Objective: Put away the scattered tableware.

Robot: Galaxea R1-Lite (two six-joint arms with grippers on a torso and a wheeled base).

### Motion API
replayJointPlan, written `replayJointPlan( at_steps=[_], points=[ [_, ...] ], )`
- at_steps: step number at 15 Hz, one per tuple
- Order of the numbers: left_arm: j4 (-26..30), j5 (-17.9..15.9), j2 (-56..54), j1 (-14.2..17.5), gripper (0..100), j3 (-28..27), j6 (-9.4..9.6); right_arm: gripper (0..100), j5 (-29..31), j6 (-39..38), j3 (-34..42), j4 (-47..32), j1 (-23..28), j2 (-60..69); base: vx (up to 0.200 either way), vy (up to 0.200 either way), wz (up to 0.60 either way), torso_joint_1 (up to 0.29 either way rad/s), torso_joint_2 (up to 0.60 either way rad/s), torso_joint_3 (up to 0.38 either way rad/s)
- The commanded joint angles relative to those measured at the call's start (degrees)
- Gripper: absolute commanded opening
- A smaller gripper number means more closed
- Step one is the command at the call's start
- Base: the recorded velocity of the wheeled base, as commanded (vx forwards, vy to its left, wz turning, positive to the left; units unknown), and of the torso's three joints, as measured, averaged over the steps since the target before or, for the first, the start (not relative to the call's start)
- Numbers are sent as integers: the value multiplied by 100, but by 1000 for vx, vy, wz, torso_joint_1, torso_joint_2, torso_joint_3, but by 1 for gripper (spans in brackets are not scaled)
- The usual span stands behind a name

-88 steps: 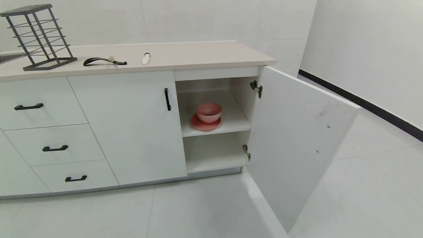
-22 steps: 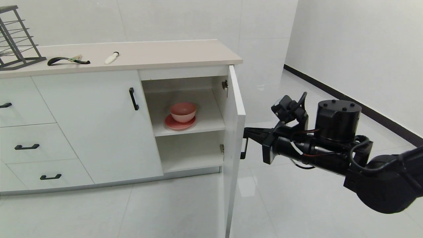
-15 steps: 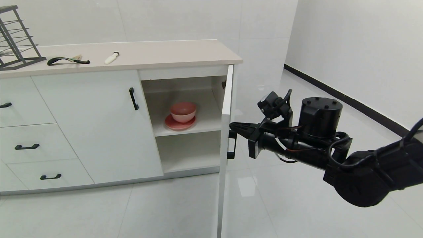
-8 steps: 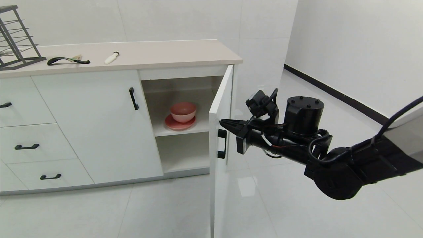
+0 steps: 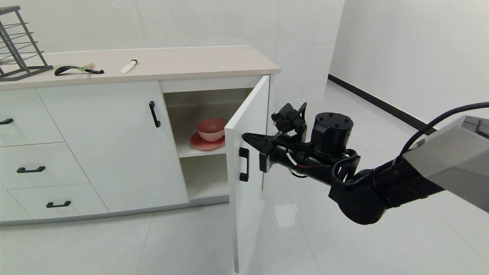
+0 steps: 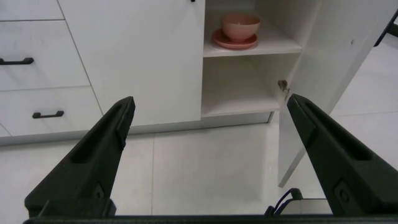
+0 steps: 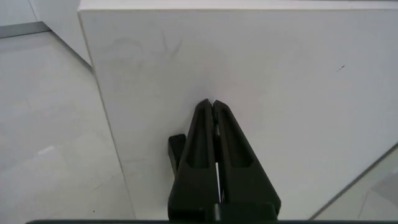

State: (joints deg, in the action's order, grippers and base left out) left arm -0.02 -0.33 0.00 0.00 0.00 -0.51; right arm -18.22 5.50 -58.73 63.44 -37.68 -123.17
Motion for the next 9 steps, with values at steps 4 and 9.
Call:
replayJointPlan(
  at_steps=[4,9],
  points=[
    [-6,-2,0,0,100,0,-2,0,-6,-14,-323,2,-20,-277,0,0,0,0,0,0],
    [2,-2,0,0,100,0,-2,0,3,-5,-868,125,-2,-726,0,0,0,0,0,0]
  ],
)
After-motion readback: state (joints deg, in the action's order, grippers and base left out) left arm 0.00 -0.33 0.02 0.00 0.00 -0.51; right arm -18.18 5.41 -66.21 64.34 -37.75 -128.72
